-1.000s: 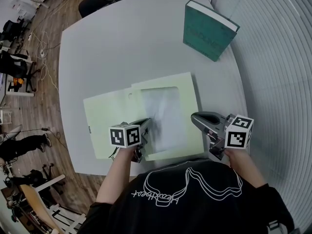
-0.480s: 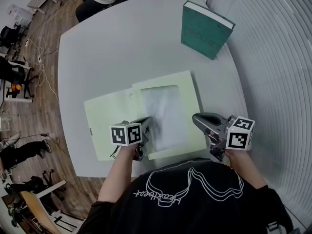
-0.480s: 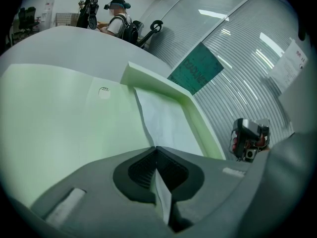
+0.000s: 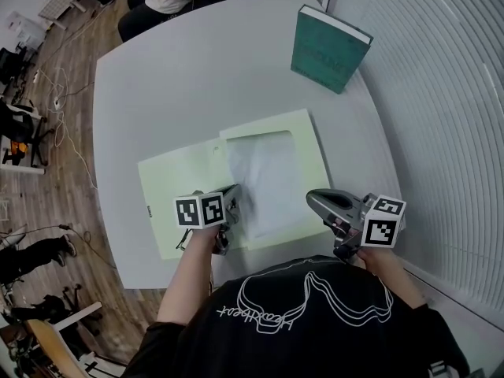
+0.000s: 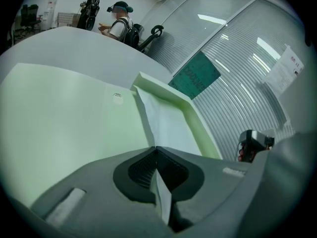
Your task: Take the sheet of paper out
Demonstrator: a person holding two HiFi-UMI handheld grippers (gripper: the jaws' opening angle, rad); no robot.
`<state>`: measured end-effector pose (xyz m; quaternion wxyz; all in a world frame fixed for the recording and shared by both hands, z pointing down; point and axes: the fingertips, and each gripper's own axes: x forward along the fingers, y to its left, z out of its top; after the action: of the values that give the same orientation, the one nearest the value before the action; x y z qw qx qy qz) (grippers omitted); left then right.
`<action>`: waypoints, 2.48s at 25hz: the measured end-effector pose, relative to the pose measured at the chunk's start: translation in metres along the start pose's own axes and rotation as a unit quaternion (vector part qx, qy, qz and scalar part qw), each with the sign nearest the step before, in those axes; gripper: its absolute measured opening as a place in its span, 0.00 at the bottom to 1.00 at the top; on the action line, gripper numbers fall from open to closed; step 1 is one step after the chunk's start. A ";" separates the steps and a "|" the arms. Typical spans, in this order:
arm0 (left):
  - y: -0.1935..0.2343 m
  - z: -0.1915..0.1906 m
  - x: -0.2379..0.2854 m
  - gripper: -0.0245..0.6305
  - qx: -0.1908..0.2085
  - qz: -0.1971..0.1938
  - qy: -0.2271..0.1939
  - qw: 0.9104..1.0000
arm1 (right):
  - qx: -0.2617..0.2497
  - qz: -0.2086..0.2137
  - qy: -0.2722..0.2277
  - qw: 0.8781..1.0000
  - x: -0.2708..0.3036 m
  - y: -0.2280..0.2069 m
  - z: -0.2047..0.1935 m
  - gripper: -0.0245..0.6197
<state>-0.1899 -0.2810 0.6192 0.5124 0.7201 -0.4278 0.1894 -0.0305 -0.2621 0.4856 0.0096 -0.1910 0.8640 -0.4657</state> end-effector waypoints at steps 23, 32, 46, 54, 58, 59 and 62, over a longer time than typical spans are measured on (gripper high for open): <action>0.042 -0.007 -0.052 0.06 -0.025 -0.002 -0.037 0.999 | -0.017 -0.012 0.014 1.000 0.025 0.054 -0.031 0.05; 0.073 -0.018 -0.084 0.06 -0.028 0.003 -0.049 0.998 | -0.026 -0.010 0.018 0.999 0.049 0.076 -0.054 0.05; 0.101 -0.039 -0.119 0.06 -0.031 0.018 -0.072 0.997 | -0.031 -0.015 0.010 0.999 0.049 0.098 -0.092 0.05; 0.101 -0.040 -0.141 0.06 -0.031 0.031 -0.107 0.993 | -0.032 -0.011 0.007 0.999 0.043 0.103 -0.106 0.05; 0.094 -0.044 -0.167 0.06 -0.018 0.040 -0.129 0.991 | -0.037 -0.005 0.008 0.999 0.045 0.118 -0.111 0.05; 0.093 -0.045 -0.175 0.06 -0.017 0.042 -0.136 0.990 | -0.038 -0.003 0.009 0.999 0.045 0.121 -0.113 0.05; 0.087 -0.046 -0.194 0.06 -0.016 0.045 -0.161 0.986 | -0.042 0.003 0.013 0.999 0.045 0.126 -0.116 0.05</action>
<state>-0.3617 -0.1675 0.5499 0.4396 0.7130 -0.5393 0.0871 -0.1352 -0.1222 0.4573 -0.0080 -0.1829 0.8833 -0.4315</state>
